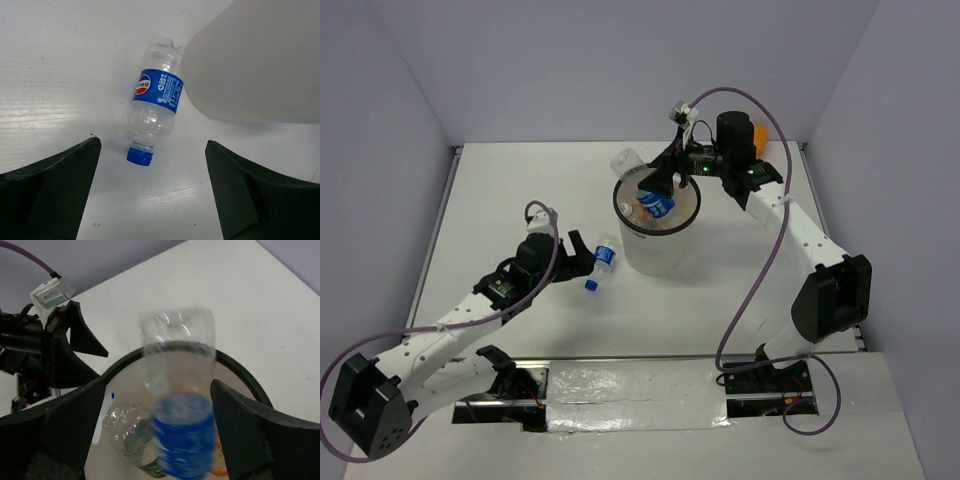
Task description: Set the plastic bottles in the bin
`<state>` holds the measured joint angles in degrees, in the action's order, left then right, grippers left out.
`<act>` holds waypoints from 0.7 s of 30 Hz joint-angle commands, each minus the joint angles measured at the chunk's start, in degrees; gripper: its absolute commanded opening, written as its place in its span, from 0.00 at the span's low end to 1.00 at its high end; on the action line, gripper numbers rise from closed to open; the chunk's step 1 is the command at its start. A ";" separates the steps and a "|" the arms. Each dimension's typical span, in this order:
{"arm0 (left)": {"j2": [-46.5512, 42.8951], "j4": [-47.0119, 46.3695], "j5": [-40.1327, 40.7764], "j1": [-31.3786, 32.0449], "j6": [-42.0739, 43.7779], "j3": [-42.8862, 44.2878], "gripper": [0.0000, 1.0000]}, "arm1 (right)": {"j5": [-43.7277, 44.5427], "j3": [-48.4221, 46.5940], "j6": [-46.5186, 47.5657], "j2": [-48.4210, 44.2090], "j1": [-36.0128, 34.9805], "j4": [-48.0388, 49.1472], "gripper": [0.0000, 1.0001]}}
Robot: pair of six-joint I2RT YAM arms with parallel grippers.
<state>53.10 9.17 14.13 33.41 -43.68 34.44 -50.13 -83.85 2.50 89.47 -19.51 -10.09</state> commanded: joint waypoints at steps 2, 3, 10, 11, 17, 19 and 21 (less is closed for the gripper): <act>5.06 -1.52 -2.87 -0.27 5.62 3.62 0.99 | 0.65 0.53 0.40 -0.17 -0.36 1.74 1.00; 6.21 -1.87 -3.92 -0.36 6.41 4.14 0.99 | 0.65 0.53 0.57 -0.35 -0.36 1.56 1.00; 15.88 -5.03 -11.40 -2.73 13.88 9.06 0.99 | -0.23 -2.36 3.29 -4.21 -0.27 -3.27 1.00; 17.98 -5.82 -12.19 -3.52 14.58 9.51 0.99 | -0.23 -2.54 4.08 -5.78 -0.27 -4.06 1.00; 27.75 -7.94 -19.40 -6.33 18.89 13.46 0.90 | 0.83 -3.68 11.72 -11.24 0.52 -13.10 1.00; 31.34 -7.59 -20.10 -6.51 20.03 15.04 0.87 | 0.38 -2.73 13.75 -12.65 1.22 -15.31 1.00; 33.37 -7.59 -20.72 -6.69 20.56 15.92 0.85 | 0.03 -1.32 14.11 -15.02 1.93 -15.49 1.00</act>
<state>84.42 3.40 -2.98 27.05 -26.48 47.90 -49.01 -84.66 12.80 78.17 -18.63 -22.55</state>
